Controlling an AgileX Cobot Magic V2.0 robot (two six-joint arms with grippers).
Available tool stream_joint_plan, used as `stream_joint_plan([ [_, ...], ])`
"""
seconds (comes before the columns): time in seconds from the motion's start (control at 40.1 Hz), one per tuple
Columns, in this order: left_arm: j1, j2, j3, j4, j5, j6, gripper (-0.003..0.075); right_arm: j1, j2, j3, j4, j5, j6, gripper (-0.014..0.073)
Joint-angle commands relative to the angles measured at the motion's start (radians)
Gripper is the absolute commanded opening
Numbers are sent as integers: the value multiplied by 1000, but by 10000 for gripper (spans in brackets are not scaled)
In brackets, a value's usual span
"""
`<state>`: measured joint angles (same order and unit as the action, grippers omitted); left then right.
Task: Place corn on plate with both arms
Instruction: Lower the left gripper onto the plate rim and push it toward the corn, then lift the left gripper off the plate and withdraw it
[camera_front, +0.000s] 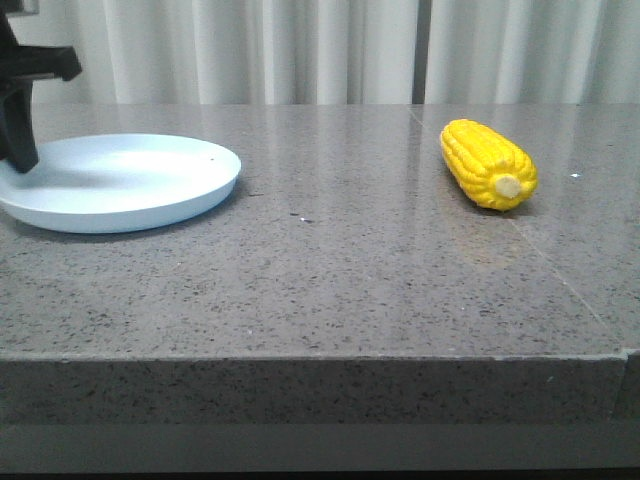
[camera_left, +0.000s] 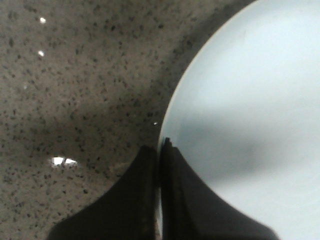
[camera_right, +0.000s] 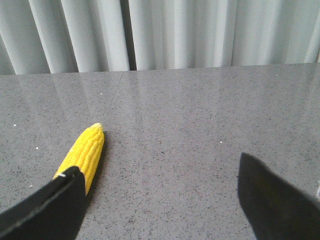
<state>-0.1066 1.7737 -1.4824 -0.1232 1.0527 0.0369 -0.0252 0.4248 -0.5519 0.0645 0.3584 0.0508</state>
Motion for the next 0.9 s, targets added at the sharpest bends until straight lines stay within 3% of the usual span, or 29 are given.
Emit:
stream_joint_plan([
  [0.0, -3, -52, -79, -85, -6, -1, -20, -6, 12, -35, 5, -76, -9, 640],
  [0.15, -51, -52, -158, -174, 20, 14, -20, -6, 12, -35, 5, -76, -9, 640],
  [0.449, -210, -2, -171, -236, -80, 14, -20, -6, 12, -35, 5, -76, -9, 640],
  [0.874, -217, 62, -171, -236, -76, 14, 9, -6, 12, -35, 5, -76, -9, 640],
])
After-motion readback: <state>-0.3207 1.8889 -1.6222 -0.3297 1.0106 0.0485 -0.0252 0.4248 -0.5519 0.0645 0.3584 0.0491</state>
